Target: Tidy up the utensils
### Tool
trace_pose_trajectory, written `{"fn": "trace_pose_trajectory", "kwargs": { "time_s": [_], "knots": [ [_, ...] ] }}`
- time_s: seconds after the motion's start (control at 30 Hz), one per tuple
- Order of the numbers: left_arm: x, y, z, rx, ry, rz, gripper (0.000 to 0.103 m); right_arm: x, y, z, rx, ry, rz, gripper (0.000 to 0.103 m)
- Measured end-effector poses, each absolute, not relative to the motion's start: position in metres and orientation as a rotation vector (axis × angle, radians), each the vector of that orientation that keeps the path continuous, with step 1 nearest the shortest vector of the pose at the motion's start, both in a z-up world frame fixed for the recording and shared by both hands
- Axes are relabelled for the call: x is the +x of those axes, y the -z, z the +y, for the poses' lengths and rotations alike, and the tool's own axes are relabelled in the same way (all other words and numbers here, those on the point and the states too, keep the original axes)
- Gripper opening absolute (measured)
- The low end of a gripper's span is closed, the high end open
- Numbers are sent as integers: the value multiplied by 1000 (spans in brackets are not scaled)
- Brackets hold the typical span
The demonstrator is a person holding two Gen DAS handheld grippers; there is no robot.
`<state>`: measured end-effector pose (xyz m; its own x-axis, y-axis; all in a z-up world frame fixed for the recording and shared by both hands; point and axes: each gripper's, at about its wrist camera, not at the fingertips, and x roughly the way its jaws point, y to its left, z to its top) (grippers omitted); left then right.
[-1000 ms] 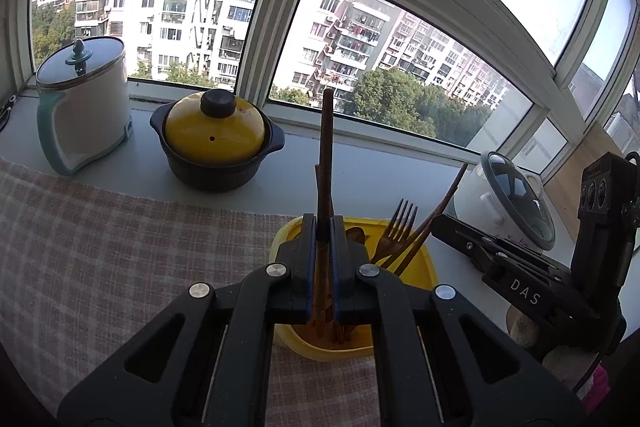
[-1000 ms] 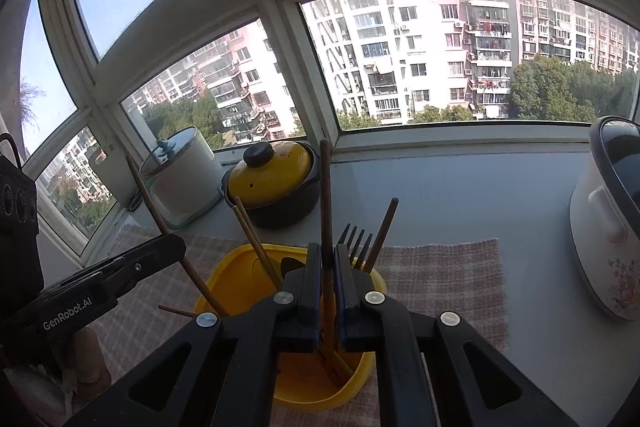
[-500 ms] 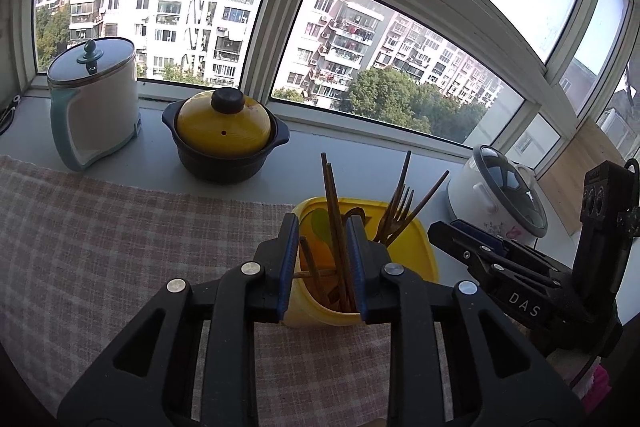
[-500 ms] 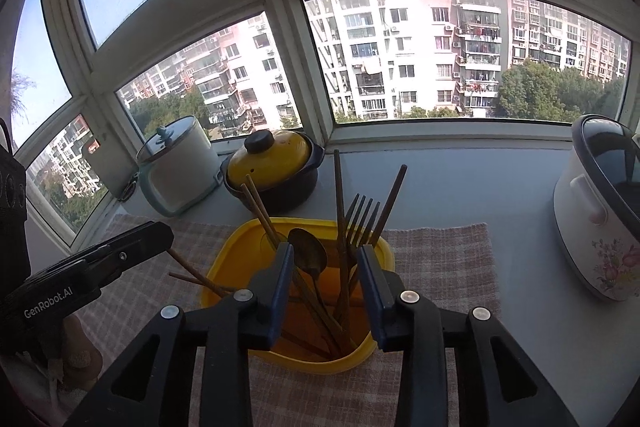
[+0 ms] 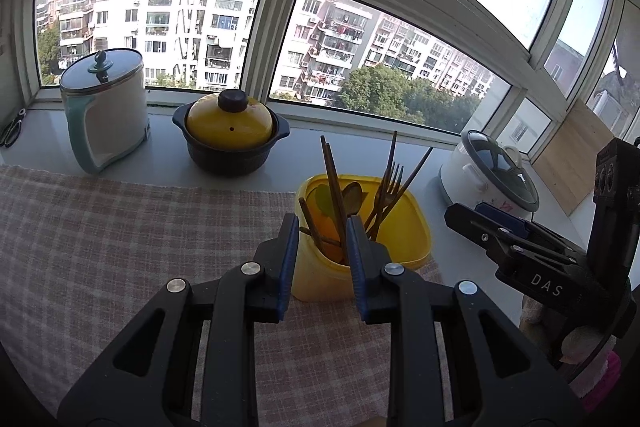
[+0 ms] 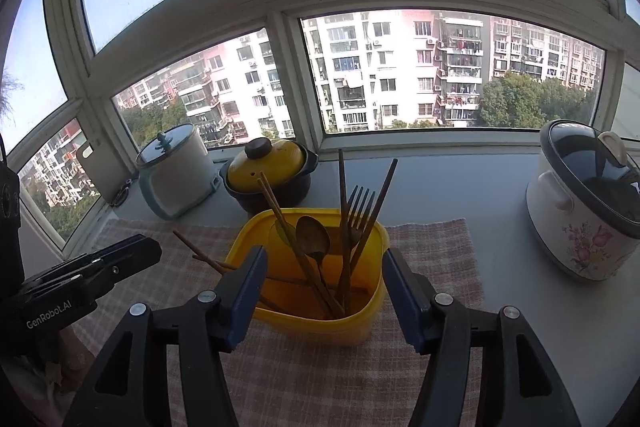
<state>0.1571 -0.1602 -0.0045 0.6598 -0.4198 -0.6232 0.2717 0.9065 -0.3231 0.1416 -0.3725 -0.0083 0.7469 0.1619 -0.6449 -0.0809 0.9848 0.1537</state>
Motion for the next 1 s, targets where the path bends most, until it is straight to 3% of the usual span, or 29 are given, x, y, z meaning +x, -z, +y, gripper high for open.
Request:
{"fn": "trace_pose_trajectory", "kwargs": {
  "time_s": [0.1, 0.13, 0.2, 0.3, 0.4, 0.53, 1.0],
  "knots": [
    [147, 0, -159, -181, 397, 738, 26, 133, 3, -371, 122, -120, 701, 71],
    [144, -2, -159, -172, 398, 732, 35, 130, 1, -371, 119, -116, 695, 72],
    [138, -4, -157, -163, 402, 721, 43, 125, -2, -370, 111, -106, 683, 79],
    [129, -8, -157, -132, 400, 708, 46, 115, -9, -369, 92, -92, 655, 84],
    [121, -10, -155, -114, 398, 697, 66, 110, -15, -366, 70, -76, 636, 90],
    [113, -12, -153, -90, 392, 687, 75, 102, -20, -364, 56, -57, 602, 98],
    [99, -8, -152, 7, 300, 675, 89, 87, -22, -359, 61, -15, 585, 103]
  ]
}}
